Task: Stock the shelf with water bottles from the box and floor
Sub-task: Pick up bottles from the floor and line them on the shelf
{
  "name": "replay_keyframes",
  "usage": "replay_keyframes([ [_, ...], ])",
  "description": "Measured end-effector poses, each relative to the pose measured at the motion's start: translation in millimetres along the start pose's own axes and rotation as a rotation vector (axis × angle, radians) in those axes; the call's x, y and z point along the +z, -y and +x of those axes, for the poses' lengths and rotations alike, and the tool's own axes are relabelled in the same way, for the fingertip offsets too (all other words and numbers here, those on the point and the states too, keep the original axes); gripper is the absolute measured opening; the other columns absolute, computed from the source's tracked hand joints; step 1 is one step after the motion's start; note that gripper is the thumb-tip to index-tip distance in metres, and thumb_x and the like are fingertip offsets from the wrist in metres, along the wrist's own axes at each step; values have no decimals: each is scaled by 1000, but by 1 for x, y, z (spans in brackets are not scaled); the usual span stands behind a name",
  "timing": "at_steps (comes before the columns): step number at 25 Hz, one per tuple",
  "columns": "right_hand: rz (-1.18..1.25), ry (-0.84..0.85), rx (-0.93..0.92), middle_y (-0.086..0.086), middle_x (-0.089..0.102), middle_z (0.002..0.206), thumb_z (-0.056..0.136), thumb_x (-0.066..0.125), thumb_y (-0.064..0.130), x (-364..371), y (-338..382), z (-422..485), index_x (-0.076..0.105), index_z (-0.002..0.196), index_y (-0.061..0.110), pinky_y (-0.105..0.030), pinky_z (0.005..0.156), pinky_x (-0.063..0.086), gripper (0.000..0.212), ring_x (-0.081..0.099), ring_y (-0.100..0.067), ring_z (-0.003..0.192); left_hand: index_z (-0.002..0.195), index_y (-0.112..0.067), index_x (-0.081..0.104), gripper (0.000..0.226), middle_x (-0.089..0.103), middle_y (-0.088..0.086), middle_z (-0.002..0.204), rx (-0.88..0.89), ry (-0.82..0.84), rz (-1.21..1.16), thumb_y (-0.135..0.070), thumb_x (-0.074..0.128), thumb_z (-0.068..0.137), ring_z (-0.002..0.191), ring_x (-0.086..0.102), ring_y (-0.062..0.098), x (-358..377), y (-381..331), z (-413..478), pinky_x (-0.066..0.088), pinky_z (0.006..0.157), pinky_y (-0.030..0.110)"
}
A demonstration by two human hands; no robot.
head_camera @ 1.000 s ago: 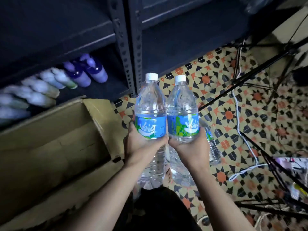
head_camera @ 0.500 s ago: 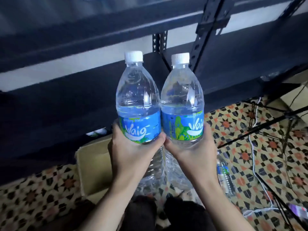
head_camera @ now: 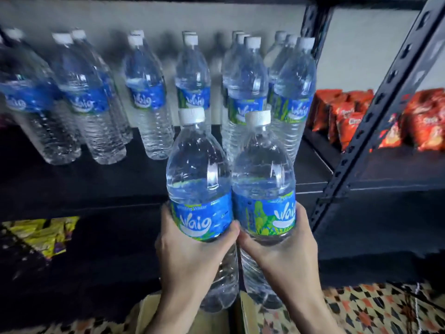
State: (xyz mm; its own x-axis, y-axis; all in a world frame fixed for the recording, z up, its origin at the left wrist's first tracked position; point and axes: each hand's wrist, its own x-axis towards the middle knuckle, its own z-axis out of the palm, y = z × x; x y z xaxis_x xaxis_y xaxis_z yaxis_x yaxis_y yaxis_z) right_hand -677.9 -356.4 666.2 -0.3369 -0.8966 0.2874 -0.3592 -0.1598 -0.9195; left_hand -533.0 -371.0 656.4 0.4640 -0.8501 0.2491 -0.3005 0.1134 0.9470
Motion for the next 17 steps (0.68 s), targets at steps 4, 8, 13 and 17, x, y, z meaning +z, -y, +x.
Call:
replay_keyframes([
  [4, -1, 19, -89, 17, 69, 102, 49, 91, 51, 24, 21, 23, 54, 117, 30, -15, 76, 52, 81, 65, 7, 90, 128, -21, 51, 93, 67, -7, 116, 9, -57, -24, -38, 97, 49, 105, 65, 11, -14, -12, 31, 54, 93, 40],
  [8, -1, 58, -120, 19, 70, 93, 49, 89, 55, 50, 43, 41, 56, 109, 30, -8, 70, 48, 73, 64, 11, 84, 109, -24, 55, 77, 68, -12, 96, 31, -135, -37, -33, 96, 44, 88, 67, 11, -31, -27, 57, 53, 76, 31],
  [13, 15, 111, -158, 21, 70, 91, 51, 90, 52, 82, 74, 63, 56, 109, 33, -6, 68, 47, 70, 64, 13, 82, 104, -29, 54, 77, 69, -11, 96, 39, -164, -48, -44, 93, 39, 92, 67, 17, -56, -42, 97, 55, 81, 37],
  [17, 41, 97, -187, 17, 71, 92, 51, 90, 49, 109, 92, 86, 55, 109, 31, -6, 67, 46, 70, 64, 10, 82, 102, -27, 52, 75, 68, -9, 95, 61, -189, -44, -43, 94, 43, 95, 66, 21, -67, -53, 122, 54, 82, 37],
])
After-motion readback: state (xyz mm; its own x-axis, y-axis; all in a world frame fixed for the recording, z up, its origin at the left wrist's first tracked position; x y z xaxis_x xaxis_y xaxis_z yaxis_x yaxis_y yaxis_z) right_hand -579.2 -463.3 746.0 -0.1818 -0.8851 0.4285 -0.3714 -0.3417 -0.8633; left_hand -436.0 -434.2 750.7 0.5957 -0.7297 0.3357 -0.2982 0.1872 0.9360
